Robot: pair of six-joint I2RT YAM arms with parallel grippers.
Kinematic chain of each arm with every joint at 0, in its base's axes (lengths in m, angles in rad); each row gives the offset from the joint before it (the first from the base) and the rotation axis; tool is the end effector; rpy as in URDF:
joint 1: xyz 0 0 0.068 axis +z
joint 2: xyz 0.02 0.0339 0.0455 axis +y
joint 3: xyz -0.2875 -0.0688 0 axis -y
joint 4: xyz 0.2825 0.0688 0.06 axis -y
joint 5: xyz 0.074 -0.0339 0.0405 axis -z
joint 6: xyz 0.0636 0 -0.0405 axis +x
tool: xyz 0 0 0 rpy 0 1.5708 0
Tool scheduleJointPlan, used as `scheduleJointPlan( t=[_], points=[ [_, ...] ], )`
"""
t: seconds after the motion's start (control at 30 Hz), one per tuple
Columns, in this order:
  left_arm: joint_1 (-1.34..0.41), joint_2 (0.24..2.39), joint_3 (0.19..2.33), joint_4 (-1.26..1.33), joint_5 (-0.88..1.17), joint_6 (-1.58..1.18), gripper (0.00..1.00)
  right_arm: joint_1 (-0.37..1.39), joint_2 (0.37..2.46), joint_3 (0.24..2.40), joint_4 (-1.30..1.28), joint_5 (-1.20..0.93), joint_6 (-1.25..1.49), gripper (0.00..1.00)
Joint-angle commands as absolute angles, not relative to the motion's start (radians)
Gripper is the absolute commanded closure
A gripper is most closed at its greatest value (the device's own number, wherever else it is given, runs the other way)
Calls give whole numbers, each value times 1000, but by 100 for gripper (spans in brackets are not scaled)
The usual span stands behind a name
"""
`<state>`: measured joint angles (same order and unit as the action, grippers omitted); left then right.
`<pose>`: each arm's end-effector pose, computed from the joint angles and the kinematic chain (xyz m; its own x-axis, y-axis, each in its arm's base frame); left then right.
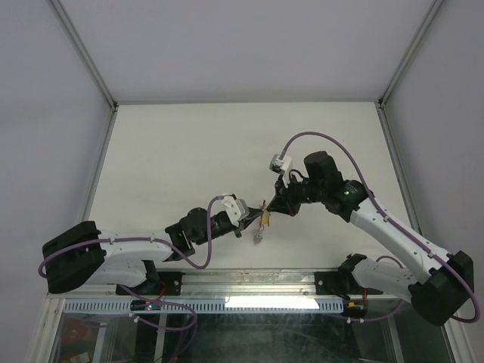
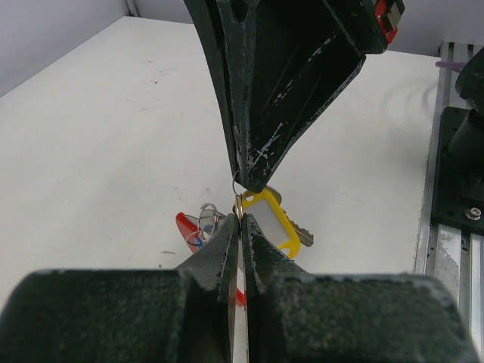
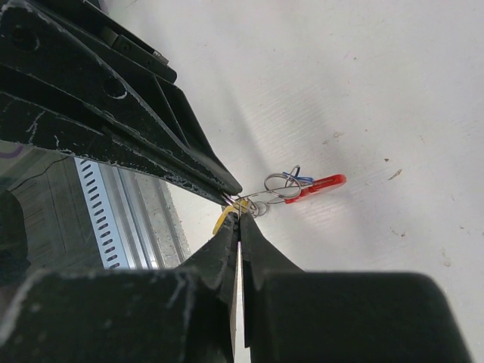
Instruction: Put the keys on the keyring
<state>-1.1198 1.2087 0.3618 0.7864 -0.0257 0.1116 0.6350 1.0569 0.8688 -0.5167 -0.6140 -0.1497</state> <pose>0.1268 -0.2581 0.2021 0.0728 0.1052 -0.9918 0.8859 0.4499 0.1127 0.1903 0.1857 0.2884 -0.3908 -0.4393 -0.8089 -0.9066 0.3359 0.2555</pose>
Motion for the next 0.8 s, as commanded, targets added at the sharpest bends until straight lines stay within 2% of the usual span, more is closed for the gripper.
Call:
scheduleJointPlan(
  t=[0.0, 0.77],
  points=[
    [-1127, 1181, 354, 830, -33, 97, 100, 631, 1029, 866, -470, -572, -146, 100],
    [-1127, 1167, 347, 826, -35, 100, 100, 629, 1045, 873, -486, -578, -162, 100]
  ],
)
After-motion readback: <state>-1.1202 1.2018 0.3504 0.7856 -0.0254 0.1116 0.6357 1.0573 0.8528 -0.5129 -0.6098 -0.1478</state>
